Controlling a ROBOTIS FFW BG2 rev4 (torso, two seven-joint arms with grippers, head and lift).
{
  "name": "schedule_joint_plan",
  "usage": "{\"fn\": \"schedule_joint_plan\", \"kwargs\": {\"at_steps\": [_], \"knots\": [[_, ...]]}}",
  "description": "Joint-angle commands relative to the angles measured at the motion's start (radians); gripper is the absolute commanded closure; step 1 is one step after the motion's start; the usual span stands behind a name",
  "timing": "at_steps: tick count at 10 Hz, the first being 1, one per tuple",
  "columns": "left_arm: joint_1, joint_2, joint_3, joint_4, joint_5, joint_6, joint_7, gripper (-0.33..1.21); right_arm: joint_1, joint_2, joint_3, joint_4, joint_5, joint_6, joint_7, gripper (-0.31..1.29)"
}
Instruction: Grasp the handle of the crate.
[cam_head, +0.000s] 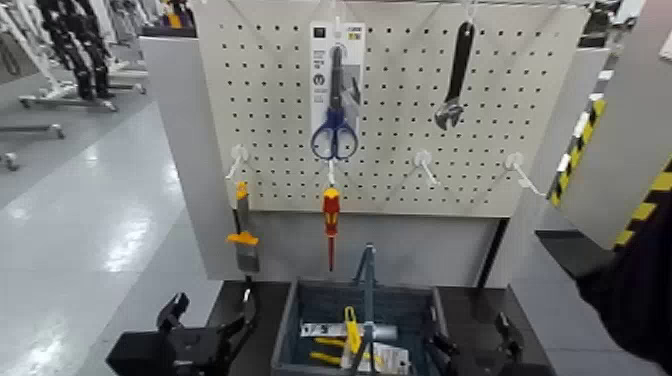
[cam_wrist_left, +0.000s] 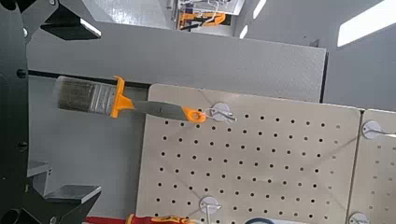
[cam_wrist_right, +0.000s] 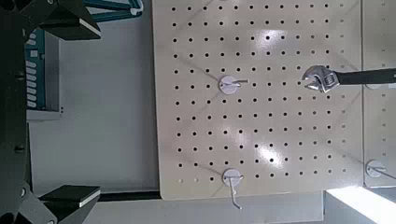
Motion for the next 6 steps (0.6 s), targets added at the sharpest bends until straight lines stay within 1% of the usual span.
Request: {"fn": "schedule_joint_plan", "kwargs": {"at_steps": [1, 3, 4, 5, 6], "knots": [[-0.008, 0.000, -0.004, 0.006, 0.013, 0.003, -0.001, 0.14, -0.003, 0.000, 0.001, 0.001, -0.002, 0.003, 0.000, 0.13], [-0.019, 0.002, -0.006, 0.008, 0.056, 0.030, -0.021, 0.13, -0.004, -0.002, 0.003, 0.004, -0.007, 0.003, 0.002, 0.13], [-0.033, 0.002, -0.006, 0.008, 0.099, 0.069, -0.060, 0.13, -0.004, -0.002, 0.001, 0.004, -0.008, 0.003, 0.003, 0.13], [-0.062, -0.001, 0.010, 0.008, 0.184, 0.163, -0.149, 0.13, -0.004, -0.002, 0.004, 0.006, -0.012, 0.005, 0.003, 0.13], [-0.096, -0.007, 0.033, 0.006, 0.237, 0.257, -0.238, 0.13, -0.004, -0.002, 0.004, 0.006, -0.012, 0.006, 0.003, 0.13]]}}
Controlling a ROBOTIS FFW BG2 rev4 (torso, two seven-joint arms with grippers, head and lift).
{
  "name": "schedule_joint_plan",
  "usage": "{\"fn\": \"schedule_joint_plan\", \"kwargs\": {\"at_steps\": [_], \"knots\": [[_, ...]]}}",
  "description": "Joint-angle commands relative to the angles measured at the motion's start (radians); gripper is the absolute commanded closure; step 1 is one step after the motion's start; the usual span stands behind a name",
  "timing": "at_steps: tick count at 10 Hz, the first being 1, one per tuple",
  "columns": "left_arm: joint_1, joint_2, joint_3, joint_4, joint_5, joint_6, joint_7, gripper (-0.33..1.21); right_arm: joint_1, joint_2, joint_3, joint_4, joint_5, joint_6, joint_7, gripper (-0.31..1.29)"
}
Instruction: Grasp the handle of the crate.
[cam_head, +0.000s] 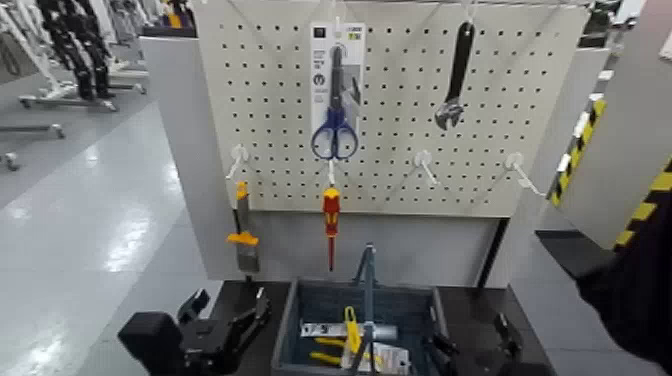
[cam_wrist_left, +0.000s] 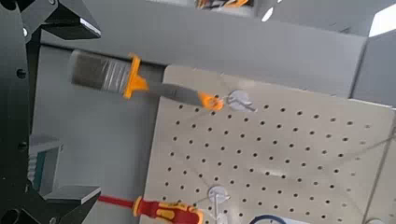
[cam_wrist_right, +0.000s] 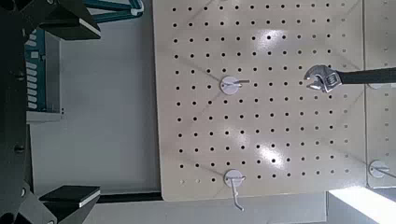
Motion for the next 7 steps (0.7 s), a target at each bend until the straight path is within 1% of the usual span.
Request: {"fn": "schedule_joint_plan", "kwargs": {"at_steps": [1, 3, 5, 7], "knots": [[-0.073, -0.011, 0.035, -0.010, 0.151, 0.208, -0.130, 0.13, 0.000, 0.000, 0.002, 0.001, -0.004, 0.002, 0.001, 0.13], [-0.128, -0.018, 0.037, -0.002, 0.286, 0.364, -0.199, 0.13, -0.002, 0.000, 0.003, 0.001, -0.005, 0.004, 0.001, 0.13], [-0.188, 0.002, 0.018, 0.012, 0.418, 0.487, -0.222, 0.13, -0.002, 0.002, 0.005, 0.002, -0.008, 0.004, 0.003, 0.13], [-0.259, 0.021, -0.014, 0.055, 0.547, 0.593, -0.264, 0.13, -0.003, 0.002, 0.006, 0.004, -0.010, 0.004, 0.005, 0.13]]}}
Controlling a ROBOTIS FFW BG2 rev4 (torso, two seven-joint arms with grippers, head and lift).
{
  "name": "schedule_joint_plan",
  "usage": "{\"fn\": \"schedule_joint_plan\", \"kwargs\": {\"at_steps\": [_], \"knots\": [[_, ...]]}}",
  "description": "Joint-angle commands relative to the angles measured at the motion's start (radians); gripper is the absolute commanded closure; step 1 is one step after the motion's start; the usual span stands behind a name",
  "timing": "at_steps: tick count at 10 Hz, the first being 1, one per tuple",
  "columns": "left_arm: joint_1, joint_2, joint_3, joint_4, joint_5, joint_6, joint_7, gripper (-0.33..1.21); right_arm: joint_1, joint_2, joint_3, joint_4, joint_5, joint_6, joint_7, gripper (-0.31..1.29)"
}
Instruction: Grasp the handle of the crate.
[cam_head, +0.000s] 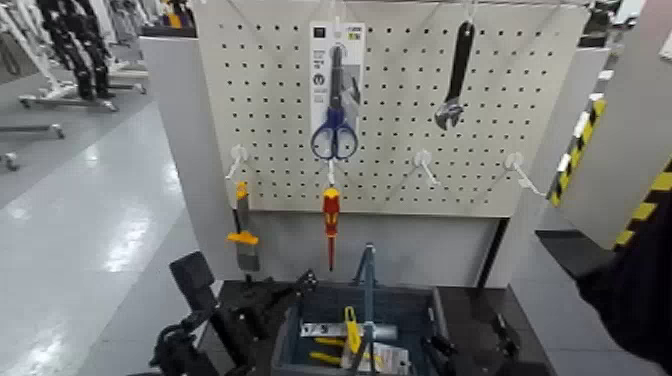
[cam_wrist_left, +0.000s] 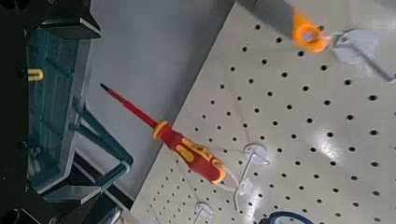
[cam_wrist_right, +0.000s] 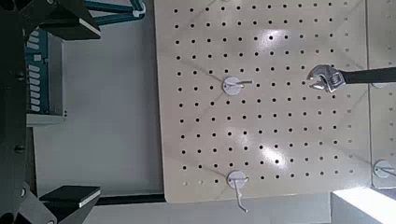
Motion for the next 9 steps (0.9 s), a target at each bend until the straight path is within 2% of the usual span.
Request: {"fn": "schedule_joint_plan", "kwargs": {"at_steps": [1, 4, 9], "knots": [[-0.093, 0.024, -0.042, 0.061, 0.148, 0.116, -0.052, 0.13, -0.003, 0.000, 0.003, 0.002, -0.004, 0.000, 0.001, 0.13], [-0.174, 0.029, -0.100, 0.167, 0.305, 0.190, -0.119, 0.13, -0.004, 0.000, 0.005, 0.003, -0.006, -0.001, 0.003, 0.13], [-0.333, 0.027, -0.199, 0.355, 0.461, 0.328, -0.242, 0.13, -0.010, 0.002, 0.012, 0.008, -0.010, -0.003, 0.006, 0.13]]}}
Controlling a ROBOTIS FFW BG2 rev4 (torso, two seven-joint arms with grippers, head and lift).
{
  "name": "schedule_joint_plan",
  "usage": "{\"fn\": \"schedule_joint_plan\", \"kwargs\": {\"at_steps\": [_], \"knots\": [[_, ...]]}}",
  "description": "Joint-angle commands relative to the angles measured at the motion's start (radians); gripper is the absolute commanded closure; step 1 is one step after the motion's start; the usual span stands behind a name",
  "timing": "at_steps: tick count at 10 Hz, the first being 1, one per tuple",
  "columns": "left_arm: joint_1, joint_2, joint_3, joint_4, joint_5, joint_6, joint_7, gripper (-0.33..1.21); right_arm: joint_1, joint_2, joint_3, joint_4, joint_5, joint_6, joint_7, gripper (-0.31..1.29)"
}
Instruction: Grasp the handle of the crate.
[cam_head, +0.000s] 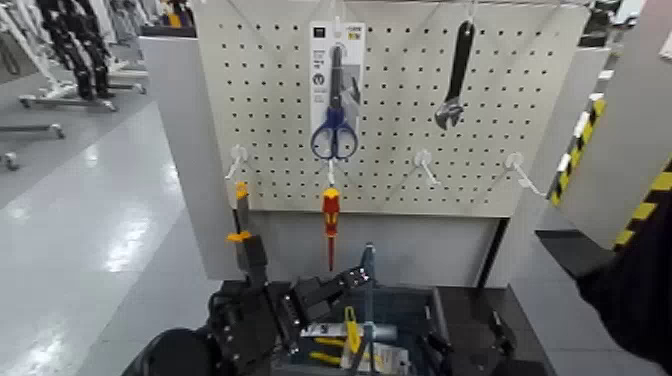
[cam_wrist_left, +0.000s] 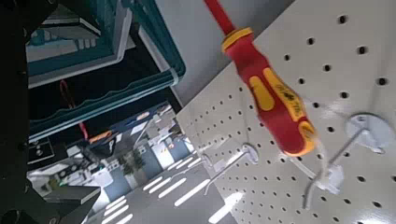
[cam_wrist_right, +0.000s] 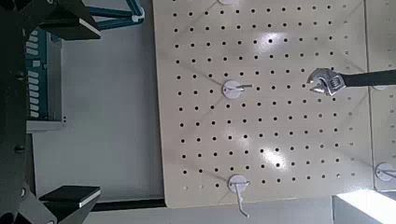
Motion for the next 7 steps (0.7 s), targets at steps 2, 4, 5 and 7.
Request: {"fn": "schedule_joint_plan", "kwargs": {"at_steps": [2, 4, 5, 7], "knots": [[-0.114, -0.008, -0.072, 0.139, 0.064, 0.063, -0.099, 0.13, -0.004, -0.001, 0.004, 0.002, -0.003, -0.002, 0.002, 0.13], [-0.159, -0.022, -0.107, 0.201, 0.087, 0.067, -0.135, 0.14, -0.005, -0.001, 0.007, 0.005, -0.006, -0.004, 0.004, 0.13], [-0.172, -0.027, -0.121, 0.225, 0.108, 0.077, -0.141, 0.14, -0.007, -0.001, 0.007, 0.005, -0.007, -0.005, 0.004, 0.13], [-0.192, -0.033, -0.147, 0.263, 0.157, 0.092, -0.151, 0.14, -0.010, -0.001, 0.010, 0.008, -0.009, -0.009, 0.007, 0.13]]}}
